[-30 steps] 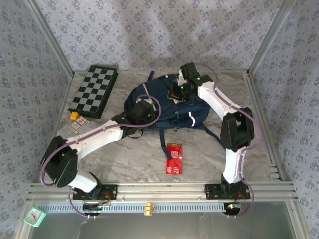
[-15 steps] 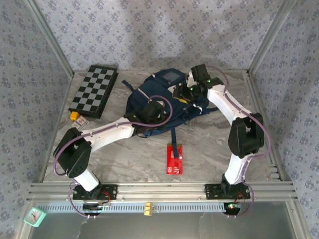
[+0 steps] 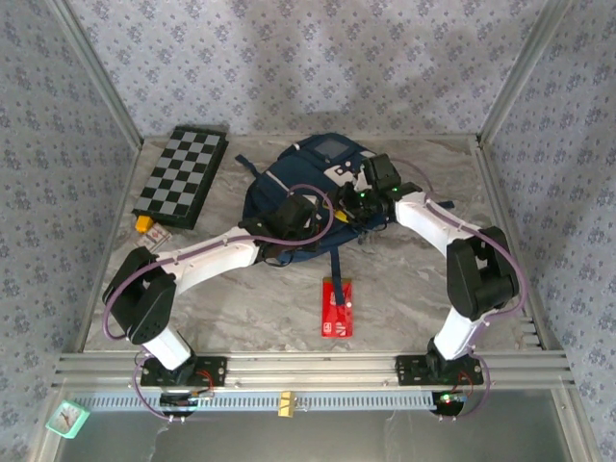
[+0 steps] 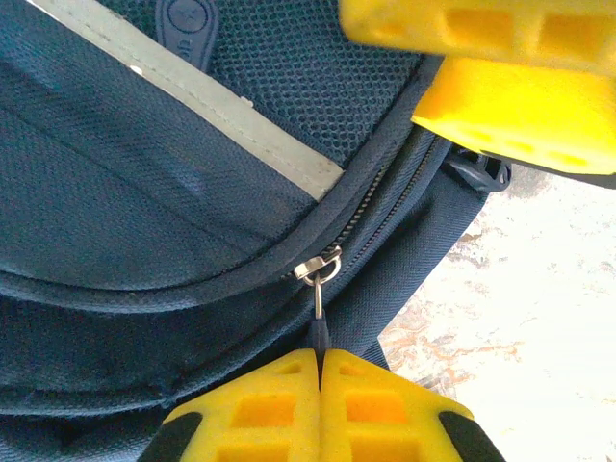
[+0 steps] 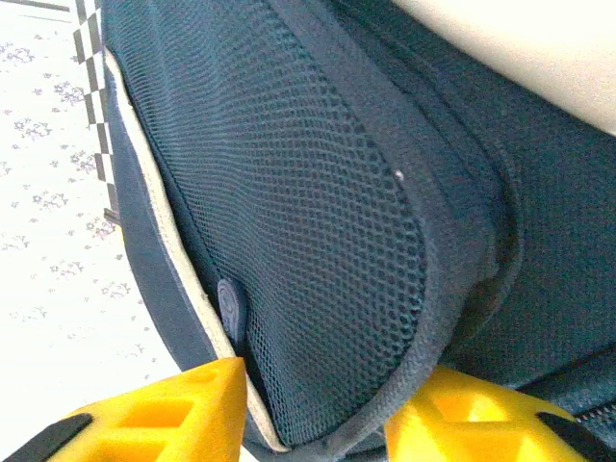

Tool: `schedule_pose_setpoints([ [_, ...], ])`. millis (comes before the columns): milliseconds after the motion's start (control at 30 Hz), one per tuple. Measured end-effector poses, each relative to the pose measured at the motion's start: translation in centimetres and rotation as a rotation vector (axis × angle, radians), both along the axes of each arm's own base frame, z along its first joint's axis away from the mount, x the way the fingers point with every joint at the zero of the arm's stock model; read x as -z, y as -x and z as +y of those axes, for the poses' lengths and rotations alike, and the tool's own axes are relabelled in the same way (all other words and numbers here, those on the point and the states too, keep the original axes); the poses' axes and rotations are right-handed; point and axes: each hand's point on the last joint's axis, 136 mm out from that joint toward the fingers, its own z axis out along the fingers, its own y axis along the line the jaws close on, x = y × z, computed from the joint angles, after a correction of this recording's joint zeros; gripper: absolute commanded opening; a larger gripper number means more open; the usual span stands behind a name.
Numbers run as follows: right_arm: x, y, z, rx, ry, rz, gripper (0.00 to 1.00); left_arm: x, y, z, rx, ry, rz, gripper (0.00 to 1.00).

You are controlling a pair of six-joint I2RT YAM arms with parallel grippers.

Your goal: Pack the student bag

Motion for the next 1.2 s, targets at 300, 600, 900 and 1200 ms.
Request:
schedule_pose_setpoints([
  [300,1.5,-0.2,-0.7,0.003,0.029,0.039,0.00,0.3,0.0,0.9,0.020,-0.055,-0.014,0.00],
  [600,0.9,-0.1,-3.1,-0.074,0.038,0.032,0.00,-0.7,-1.4,6.5,-0.073,-0.074,-0.055,0.00],
  [900,0.5,-0.9,-6.1,-0.089,0.083,0.003,0.00,2.0,-1.1,9.2,-0.054,-0.118,-0.004,0.00],
  [1200,-0.7,-1.9,-6.4,-0.091,0.091,-0.022,0.00,0.1,0.3,5.4,0.099,-0.134,-0.090,0.21],
])
